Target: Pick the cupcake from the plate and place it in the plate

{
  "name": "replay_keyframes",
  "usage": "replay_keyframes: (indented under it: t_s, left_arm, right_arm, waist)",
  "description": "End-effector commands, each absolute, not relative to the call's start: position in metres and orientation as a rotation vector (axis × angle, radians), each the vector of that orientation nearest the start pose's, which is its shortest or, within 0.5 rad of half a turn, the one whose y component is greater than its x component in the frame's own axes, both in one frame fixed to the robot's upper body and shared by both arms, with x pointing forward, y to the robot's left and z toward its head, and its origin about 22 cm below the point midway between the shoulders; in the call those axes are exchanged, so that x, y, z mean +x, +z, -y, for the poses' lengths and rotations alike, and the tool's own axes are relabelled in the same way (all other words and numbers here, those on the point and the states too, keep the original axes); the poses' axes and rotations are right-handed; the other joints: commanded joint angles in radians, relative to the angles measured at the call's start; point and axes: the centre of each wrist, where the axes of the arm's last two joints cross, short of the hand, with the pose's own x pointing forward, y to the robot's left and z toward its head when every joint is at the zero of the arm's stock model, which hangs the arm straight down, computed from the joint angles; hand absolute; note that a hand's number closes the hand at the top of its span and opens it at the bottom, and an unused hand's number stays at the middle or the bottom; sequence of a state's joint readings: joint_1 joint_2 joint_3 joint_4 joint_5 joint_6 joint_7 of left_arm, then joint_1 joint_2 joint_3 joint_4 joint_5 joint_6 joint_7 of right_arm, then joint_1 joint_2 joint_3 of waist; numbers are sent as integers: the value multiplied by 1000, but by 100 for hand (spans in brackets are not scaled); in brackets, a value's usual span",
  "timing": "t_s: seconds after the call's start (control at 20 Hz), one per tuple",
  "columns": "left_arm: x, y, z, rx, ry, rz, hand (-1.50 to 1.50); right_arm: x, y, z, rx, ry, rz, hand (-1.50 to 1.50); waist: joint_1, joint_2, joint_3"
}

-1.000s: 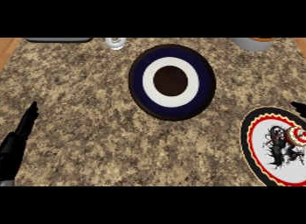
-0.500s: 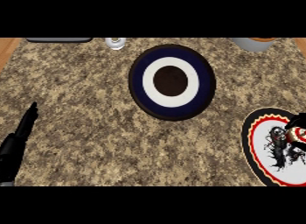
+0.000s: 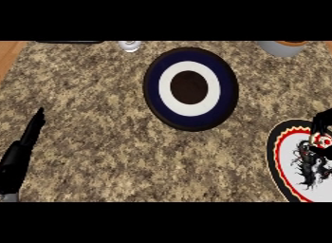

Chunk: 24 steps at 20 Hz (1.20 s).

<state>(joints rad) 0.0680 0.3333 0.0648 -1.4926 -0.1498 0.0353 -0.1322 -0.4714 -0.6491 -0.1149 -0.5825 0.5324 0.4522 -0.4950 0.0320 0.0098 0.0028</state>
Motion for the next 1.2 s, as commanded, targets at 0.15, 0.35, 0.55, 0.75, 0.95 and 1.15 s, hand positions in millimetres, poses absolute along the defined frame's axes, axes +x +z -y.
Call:
replay_keyframes:
  t_s: [0.15, 0.35, 0.55, 0.75, 0.95, 1.15]
  left_arm:
    - [237, 5, -316, 406, -365, 1582, 0]
    - [233, 5, -326, 423, -348, 1560, 0]
    - [238, 4, -316, 411, -330, 1555, 0]
    - [230, 6, -324, 445, -316, 1559, 0]
    - [228, -3, -333, 455, -306, 1532, 0]
    - [229, 0, -334, 442, -293, 1540, 0]
  right_arm:
    - [363, 48, 424, -667, 996, 1245, 150]
    - [368, 57, 432, -801, 878, 1371, 150]
    - [369, 67, 441, -886, 807, 1524, 150]
    - [378, 99, 449, -911, 719, 1741, 150]
    - [387, 103, 439, -746, 708, 1975, 150]
    - [402, 137, 430, -554, 767, 2049, 150]
  waist:
    - [68, 26, 5]
    - [57, 22, 5]
    - [35, 18, 4]
    - [20, 6, 2]
    - [6, 2, 0]
    - [-13, -6, -2]
